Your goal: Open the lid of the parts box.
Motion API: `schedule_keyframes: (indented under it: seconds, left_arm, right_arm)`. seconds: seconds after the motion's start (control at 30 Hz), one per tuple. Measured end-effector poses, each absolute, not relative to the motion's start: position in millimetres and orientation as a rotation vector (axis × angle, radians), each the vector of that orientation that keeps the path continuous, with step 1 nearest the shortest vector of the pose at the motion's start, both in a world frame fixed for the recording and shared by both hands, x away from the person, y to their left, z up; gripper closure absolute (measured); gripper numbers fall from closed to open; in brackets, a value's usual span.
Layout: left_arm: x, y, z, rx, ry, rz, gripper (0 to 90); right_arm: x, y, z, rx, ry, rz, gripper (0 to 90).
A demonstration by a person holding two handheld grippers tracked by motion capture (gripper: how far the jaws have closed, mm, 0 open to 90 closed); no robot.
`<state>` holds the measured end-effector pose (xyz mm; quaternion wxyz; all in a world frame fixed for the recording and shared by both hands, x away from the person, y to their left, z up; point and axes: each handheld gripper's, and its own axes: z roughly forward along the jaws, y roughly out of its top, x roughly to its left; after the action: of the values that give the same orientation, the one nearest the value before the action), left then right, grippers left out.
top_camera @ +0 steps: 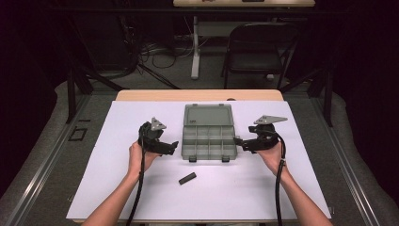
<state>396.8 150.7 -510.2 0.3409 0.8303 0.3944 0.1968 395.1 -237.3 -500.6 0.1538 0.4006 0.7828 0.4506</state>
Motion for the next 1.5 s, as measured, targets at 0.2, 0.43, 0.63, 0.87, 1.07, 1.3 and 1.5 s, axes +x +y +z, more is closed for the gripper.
schedule_keyframes:
  seconds: [0.2, 0.43, 0.63, 0.87, 1.07, 1.3, 1.5]
  left_arm:
    - [385, 155, -512, 2.171, 1.032, 0.52, 0.3]
    - [372, 155, -517, 2.189, 1.033, 0.507, 0.0]
    - [359, 153, -519, 2.21, 1.016, 0.518, 0.0]
    - [347, 155, -523, 2.225, 1.01, 0.506, 0.0]
    - [340, 157, -524, 2.228, 1.005, 0.504, 0.0]
    - [336, 159, -525, 2.225, 1.004, 0.502, 0.0]
    - [332, 156, -525, 2.235, 0.997, 0.503, 0.0]
  right_arm:
    - [379, -242, -503, 1.133, 2.25, 1.286, 9.1]
    - [363, -243, -509, 1.137, 2.284, 1.267, 6.9]
    - [351, -244, -512, 1.116, 2.293, 1.263, 5.0]
    - [340, -246, -514, 1.125, 2.3, 1.26, 2.3]
    - [331, -244, -518, 1.109, 2.313, 1.237, 0.3]
    - [320, -242, -521, 1.096, 2.326, 1.241, 0.0]
    - [313, -242, -521, 1.072, 2.327, 1.252, 0.0]
